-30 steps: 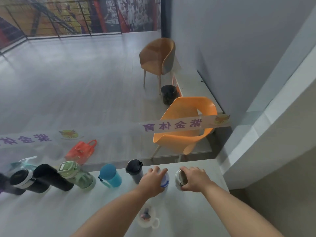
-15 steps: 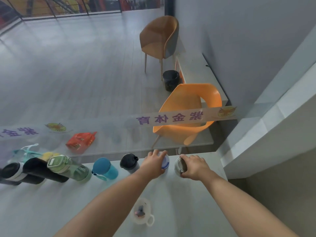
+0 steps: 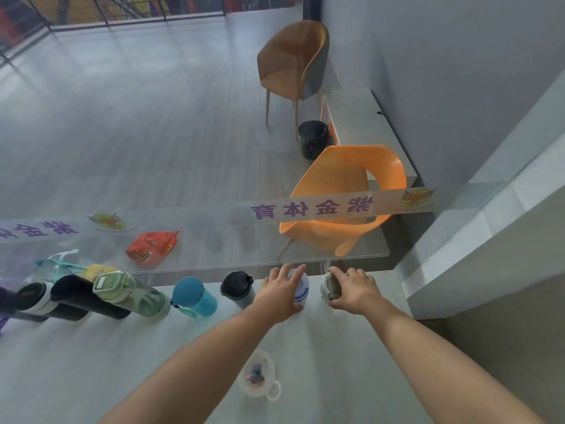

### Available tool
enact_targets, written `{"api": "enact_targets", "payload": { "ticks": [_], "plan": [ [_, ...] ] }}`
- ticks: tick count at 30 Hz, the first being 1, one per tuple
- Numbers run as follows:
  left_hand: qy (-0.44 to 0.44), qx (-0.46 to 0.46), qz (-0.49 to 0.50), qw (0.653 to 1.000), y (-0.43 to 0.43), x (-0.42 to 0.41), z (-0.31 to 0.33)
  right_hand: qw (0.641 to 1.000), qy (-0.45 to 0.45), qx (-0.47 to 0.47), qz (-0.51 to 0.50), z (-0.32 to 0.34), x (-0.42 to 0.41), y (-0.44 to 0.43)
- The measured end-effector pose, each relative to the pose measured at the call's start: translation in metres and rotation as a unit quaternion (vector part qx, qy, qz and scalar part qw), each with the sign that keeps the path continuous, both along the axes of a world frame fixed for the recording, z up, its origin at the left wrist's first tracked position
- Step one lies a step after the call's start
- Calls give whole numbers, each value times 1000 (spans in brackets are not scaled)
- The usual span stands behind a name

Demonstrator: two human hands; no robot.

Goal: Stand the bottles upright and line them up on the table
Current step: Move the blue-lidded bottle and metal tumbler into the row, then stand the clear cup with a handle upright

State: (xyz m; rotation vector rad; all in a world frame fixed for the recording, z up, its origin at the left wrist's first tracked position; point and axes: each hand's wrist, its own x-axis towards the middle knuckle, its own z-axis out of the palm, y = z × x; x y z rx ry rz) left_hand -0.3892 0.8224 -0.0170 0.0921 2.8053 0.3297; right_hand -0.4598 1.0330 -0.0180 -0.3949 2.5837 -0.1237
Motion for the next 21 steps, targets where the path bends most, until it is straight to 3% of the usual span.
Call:
{"api": "enact_targets", "payload": {
  "ticks": [7, 13, 17, 21],
  "plan": [
    [83, 49, -39, 995, -7, 30, 6, 999, -18, 6, -34, -2, 9, 3],
    [157, 81, -101, 979, -32, 82, 3, 986, 129, -87, -65, 9, 53, 8],
    [121, 90, -108, 983, -61, 126, -4, 966, 207, -81, -131, 16, 93, 9],
    [29, 116, -69, 990, -81, 159, -4, 969, 185, -81, -138, 27, 133, 1]
  ]
}}
